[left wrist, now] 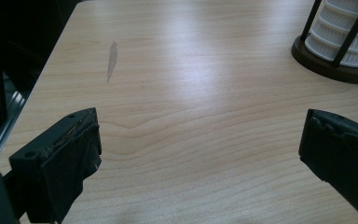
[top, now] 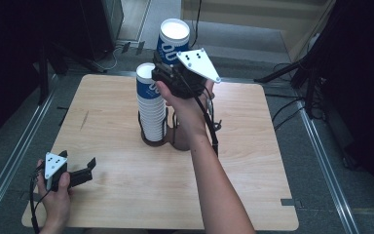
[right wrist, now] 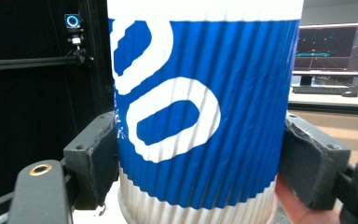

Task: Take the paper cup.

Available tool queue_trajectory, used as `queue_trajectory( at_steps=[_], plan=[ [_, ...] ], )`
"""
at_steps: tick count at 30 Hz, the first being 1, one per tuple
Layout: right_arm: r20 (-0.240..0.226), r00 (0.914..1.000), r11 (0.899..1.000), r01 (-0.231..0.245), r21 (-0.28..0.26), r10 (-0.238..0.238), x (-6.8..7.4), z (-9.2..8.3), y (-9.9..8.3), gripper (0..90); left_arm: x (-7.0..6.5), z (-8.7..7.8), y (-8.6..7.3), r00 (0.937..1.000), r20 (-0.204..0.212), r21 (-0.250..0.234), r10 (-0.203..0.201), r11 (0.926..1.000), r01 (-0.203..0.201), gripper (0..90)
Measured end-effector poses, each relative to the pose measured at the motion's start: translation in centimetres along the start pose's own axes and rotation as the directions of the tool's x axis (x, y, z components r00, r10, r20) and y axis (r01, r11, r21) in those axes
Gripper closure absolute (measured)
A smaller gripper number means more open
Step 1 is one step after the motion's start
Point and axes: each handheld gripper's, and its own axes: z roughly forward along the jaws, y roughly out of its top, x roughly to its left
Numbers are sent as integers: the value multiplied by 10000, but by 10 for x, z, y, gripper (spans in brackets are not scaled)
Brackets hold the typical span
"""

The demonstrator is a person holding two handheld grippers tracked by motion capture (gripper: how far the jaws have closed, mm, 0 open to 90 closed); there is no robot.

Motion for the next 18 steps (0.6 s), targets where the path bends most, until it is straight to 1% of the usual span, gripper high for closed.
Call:
queue_trajectory(
  at_steps=[4,5,6,11,14,15,16,17,18],
  plan=[
    [263,9997,10000,28,-87,-26,-11,-9,1,210,-1,0,0,10000,-13,-18,14,10000,-14,0],
    [263,9997,10000,28,-87,-26,-11,-9,1,210,-1,0,0,10000,-13,-18,14,10000,-14,0],
    [362,9993,9999,62,-123,-58,-17,-13,0,210,-1,0,0,10000,-16,-16,22,10000,-22,0],
    [523,9986,9999,84,-119,-77,-26,-19,-1,210,-1,0,0,10000,-20,18,52,10000,-52,0],
    [687,9976,9999,63,-87,-57,-35,-26,-5,210,-2,0,0,9999,-47,-3,116,9999,-116,0],
    [687,9976,9999,63,-87,-57,-35,-26,-5,210,-2,0,0,9999,-47,-3,116,9999,-116,0],
    [777,9969,9999,78,-68,-73,-39,-31,-8,210,-2,0,0,9999,-53,-14,127,9999,-127,0],
    [777,9969,9999,78,-68,-73,-39,-31,-8,210,-2,0,0,9999,-53,-14,127,9999,-127,0],
    [870,9961,9999,139,-22,-137,-44,-35,-11,209,-2,0,0,9999,-62,-8,137,9999,-137,0]
  ],
)
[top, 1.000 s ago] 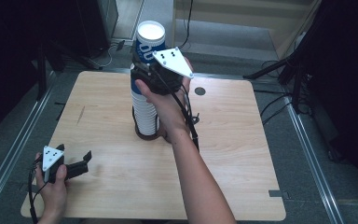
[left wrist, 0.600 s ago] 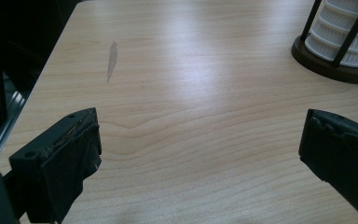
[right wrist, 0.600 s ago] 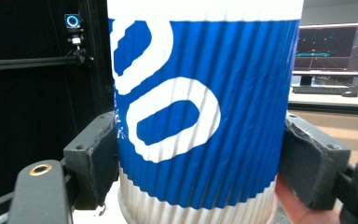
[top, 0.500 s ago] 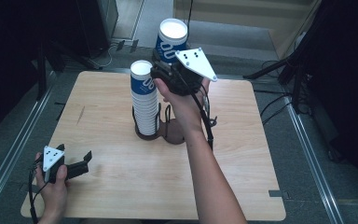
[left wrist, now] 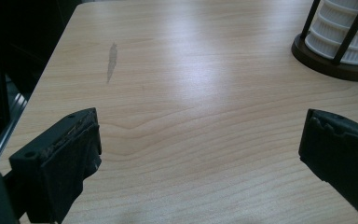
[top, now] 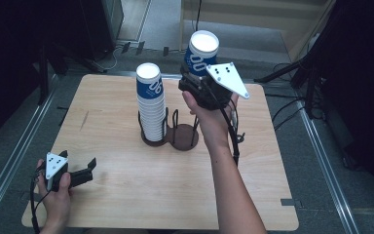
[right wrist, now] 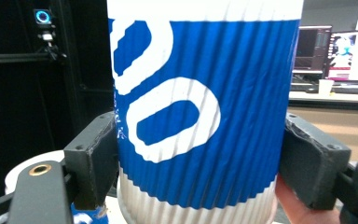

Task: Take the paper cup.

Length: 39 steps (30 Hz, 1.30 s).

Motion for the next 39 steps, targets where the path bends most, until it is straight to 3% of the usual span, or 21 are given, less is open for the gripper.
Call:
queue_trajectory(
  at_steps=[12,27,33,39],
  plan=[
    [442,9990,9993,24,377,-41,-25,-21,-22,208,-1,0,0,9999,-92,-4,114,9999,-115,0],
    [707,9973,9970,-243,731,191,-40,-42,-53,209,-1,-2,0,9996,-297,-76,33,10000,-35,0],
    [723,9972,9955,-248,916,181,-45,-53,-65,211,0,-3,0,9999,-99,-133,-17,9999,16,0],
    [860,9963,9942,-97,1074,5,-47,-65,-82,211,4,-5,1,9992,70,-247,-394,9989,396,0]
  ],
)
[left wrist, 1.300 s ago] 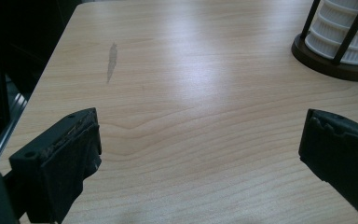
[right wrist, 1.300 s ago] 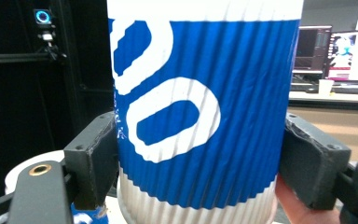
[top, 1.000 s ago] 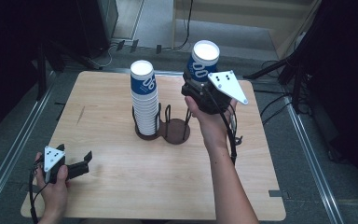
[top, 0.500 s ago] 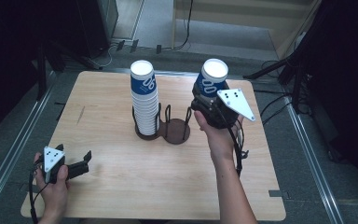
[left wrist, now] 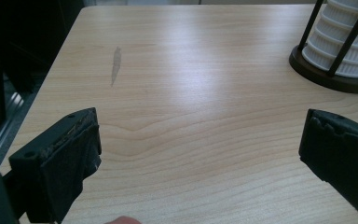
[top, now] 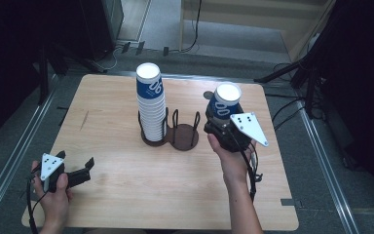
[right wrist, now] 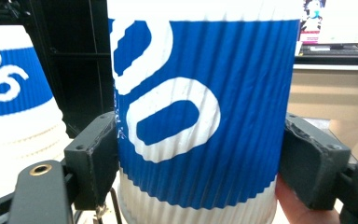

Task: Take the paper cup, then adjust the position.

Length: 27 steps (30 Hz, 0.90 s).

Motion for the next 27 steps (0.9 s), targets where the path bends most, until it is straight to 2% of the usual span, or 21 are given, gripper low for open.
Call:
queue_trajectory(
  at_steps=[2,5,7,10,11,14,15,19,21,23,27],
  plan=[
    [22,10000,10000,-75,12,75,-1,-2,-2,211,0,0,0,10000,-22,45,1,10000,-1,0],
    [148,9998,9999,159,38,-160,-1,-5,-10,211,-3,-1,1,9998,-80,39,196,9998,-196,0],
    [74,9995,9995,307,42,-307,-1,-11,-17,211,-5,0,1,9992,-90,86,388,9992,-388,0],
    [57,9996,9996,273,73,-274,-1,-15,-23,211,-9,0,2,9984,-23,161,567,9983,-567,0],
    [17,9998,9997,214,122,-214,-1,-17,-27,210,-11,-1,3,9990,196,85,399,9992,-400,0],
    [-41,9999,9997,98,212,-98,0,-21,-36,209,-15,-2,6,9984,274,40,502,9987,-503,0],
    [-34,10000,9997,81,241,-80,0,-22,-39,209,-20,-3,9,9972,464,37,591,9982,-593,0],
    [-54,10000,9993,-55,364,57,-1,-24,-48,208,-26,-5,13,9958,685,45,610,9981,-615,0],
    [-73,10000,9987,-17,505,21,0,-25,-54,207,-30,-7,18,9934,951,-27,644,9979,-644,0],
    [-117,9999,9979,74,651,-66,1,-26,-60,205,-35,-10,25,9904,1291,-123,484,9988,-472,0],
    [-160,9994,9966,315,762,-304,5,-27,-64,202,-43,-13,34,9870,1519,-115,531,9986,-520,0]
  ],
)
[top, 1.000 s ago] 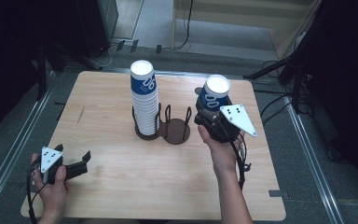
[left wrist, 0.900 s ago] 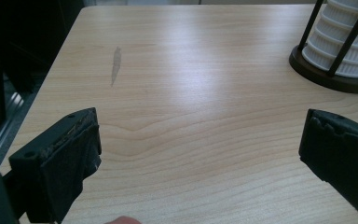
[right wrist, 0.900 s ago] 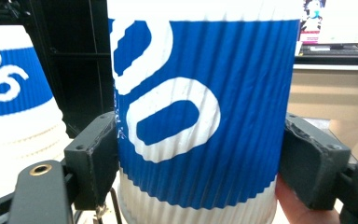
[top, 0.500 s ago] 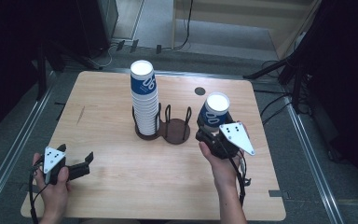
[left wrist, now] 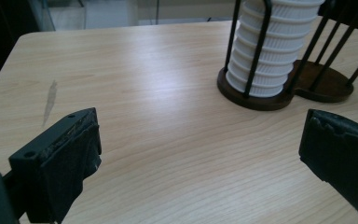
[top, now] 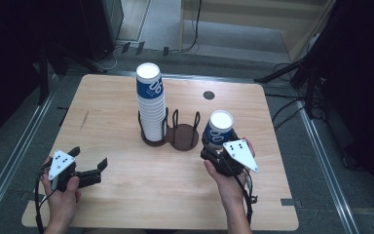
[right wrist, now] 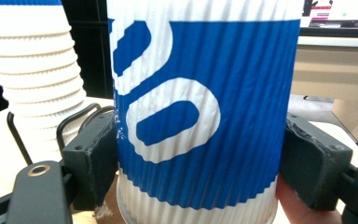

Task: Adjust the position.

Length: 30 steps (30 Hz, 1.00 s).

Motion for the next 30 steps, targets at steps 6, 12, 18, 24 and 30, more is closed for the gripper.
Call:
queue_trajectory(
  at_steps=[6,12,18,24,30],
  plan=[
    [-49,9991,9991,429,57,-429,8,0,-6,199,-10,5,10,9973,718,161,-127,9998,116,0],
    [-98,9985,9981,542,283,-540,17,1,-15,199,-20,10,22,9943,1049,194,192,9996,-214,0],
    [-305,9975,9964,659,533,-643,24,3,-24,199,-35,15,37,9830,1730,192,612,9977,-655,0],
    [-562,9959,9943,752,750,-710,26,4,-29,204,-53,17,51,9668,2390,28,900,9956,-934,0],
    [-584,9926,9906,1111,795,-1066,31,5,-34,205,-64,20,55,9519,2864,98,1086,9932,-1163,0]
  ],
)
